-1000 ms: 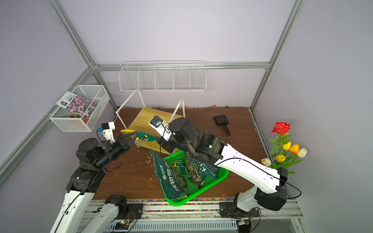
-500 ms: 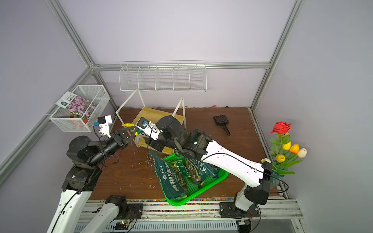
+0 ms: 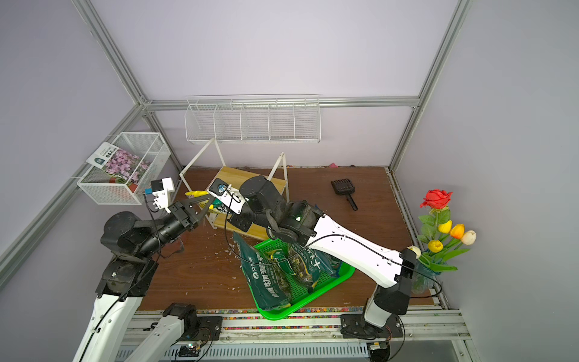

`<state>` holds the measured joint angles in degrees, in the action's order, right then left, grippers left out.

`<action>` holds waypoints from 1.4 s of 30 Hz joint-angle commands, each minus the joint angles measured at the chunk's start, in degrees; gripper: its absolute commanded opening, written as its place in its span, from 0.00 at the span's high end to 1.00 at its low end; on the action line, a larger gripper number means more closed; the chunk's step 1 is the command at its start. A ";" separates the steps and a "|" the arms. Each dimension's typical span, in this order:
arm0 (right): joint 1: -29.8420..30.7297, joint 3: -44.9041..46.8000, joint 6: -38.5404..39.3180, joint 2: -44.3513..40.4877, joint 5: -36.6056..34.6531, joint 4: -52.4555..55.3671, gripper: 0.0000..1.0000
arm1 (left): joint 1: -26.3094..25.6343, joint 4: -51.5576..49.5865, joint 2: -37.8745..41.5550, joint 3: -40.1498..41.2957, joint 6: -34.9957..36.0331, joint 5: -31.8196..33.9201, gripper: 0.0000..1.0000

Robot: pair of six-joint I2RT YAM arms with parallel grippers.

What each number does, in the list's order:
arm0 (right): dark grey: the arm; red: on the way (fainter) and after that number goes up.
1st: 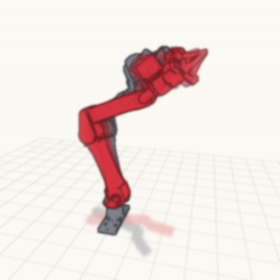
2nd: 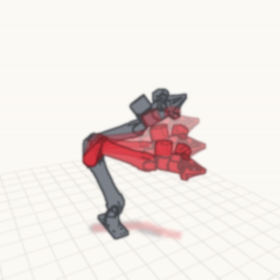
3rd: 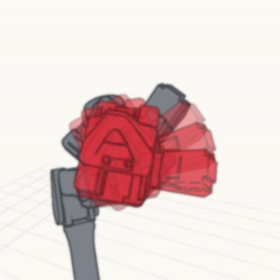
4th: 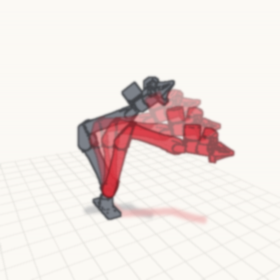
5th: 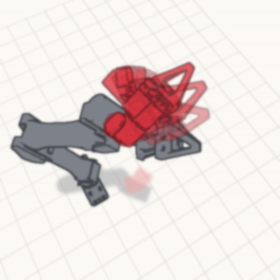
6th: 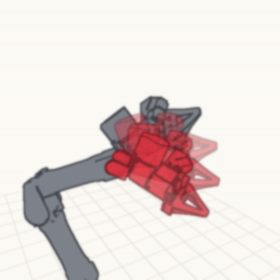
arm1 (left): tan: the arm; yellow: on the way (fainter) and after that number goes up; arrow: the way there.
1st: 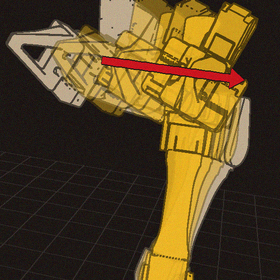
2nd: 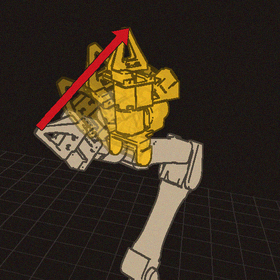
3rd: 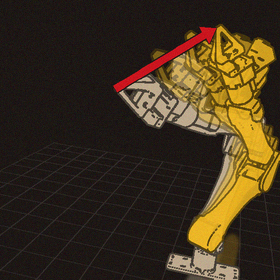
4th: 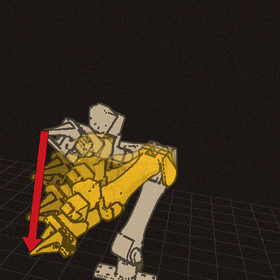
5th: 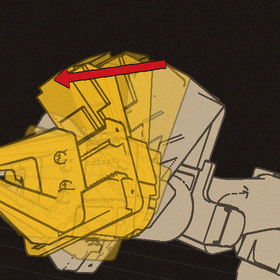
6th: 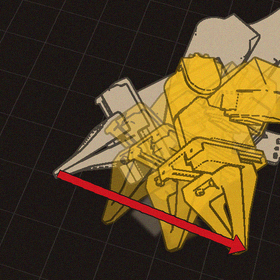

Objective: Take down the fertilizer bag from the shelf
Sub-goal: Pick up the fertilizer bag from the shelf, then place the fertilizer bag in the storage box.

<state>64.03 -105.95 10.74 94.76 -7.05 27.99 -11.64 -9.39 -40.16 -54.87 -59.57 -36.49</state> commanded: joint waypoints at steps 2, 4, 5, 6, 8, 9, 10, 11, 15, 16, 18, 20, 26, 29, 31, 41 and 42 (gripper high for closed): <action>0.43 -0.77 -0.35 -0.09 2.46 -2.09 1.00 | 0.00 7.03 0.26 -0.96 -0.78 -1.48 1.00; 0.40 -0.73 -0.57 -0.34 2.50 -2.40 1.00 | -0.01 7.87 0.35 -0.38 -1.32 -1.32 0.72; 0.40 -0.66 -0.72 -0.58 2.28 -2.64 1.00 | -0.05 7.32 0.38 -0.32 -1.40 -0.71 0.50; 0.39 -0.66 -0.92 -0.92 1.63 -3.06 1.00 | -0.04 6.56 0.41 -0.32 -1.22 0.14 0.35; 0.39 -0.27 -1.25 -1.73 0.11 -3.59 1.00 | -0.04 5.05 0.67 -0.25 -0.13 2.04 0.14; 0.40 -0.09 -1.25 -2.38 -0.68 -3.77 1.00 | -0.01 4.35 0.91 -0.16 0.60 3.20 0.02; 0.39 0.03 -1.46 -2.87 -1.42 -3.84 1.00 | -0.01 3.86 1.19 0.00 1.25 4.16 0.01; 0.39 0.16 -1.74 -3.66 -2.63 -3.70 1.00 | -0.05 3.59 1.61 0.24 1.96 5.42 0.01; 0.46 2.83 -2.34 -8.76 -6.46 -4.10 1.00 | -0.05 1.79 2.46 1.05 4.92 9.24 0.01; 0.49 3.72 -2.53 -10.20 -7.31 -4.24 1.00 | -0.05 1.64 2.46 1.32 5.32 9.68 0.01; 0.48 5.86 -2.98 -13.73 -9.98 -4.44 1.00 | -0.03 1.10 2.07 2.49 6.39 10.98 0.01; 0.48 7.97 -3.34 -16.85 -12.77 -4.01 1.00 | -0.02 1.21 1.64 4.34 6.71 12.00 0.01; 0.48 11.98 -6.30 -25.46 -17.32 4.15 1.00 | -0.04 2.90 -0.38 9.34 6.45 12.45 0.01; 0.44 13.50 -9.97 -28.78 -16.43 10.95 1.00 | -0.04 3.17 -1.26 10.18 6.40 12.80 0.01; 0.48 15.03 -12.72 -30.81 -15.77 14.81 1.00 | -0.05 3.43 -1.67 10.43 6.49 13.48 0.01; 1.82 21.86 -23.33 -37.88 -5.97 24.86 1.00 | -0.02 4.95 -7.95 7.59 6.52 13.83 0.01; 1.93 22.36 -23.97 -38.13 -5.96 25.94 1.00 | -0.05 5.07 -8.54 7.05 6.48 13.52 0.01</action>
<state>65.41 -83.90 -8.54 58.81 -15.44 54.63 -11.66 -5.45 -47.62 -45.17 -54.15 -22.72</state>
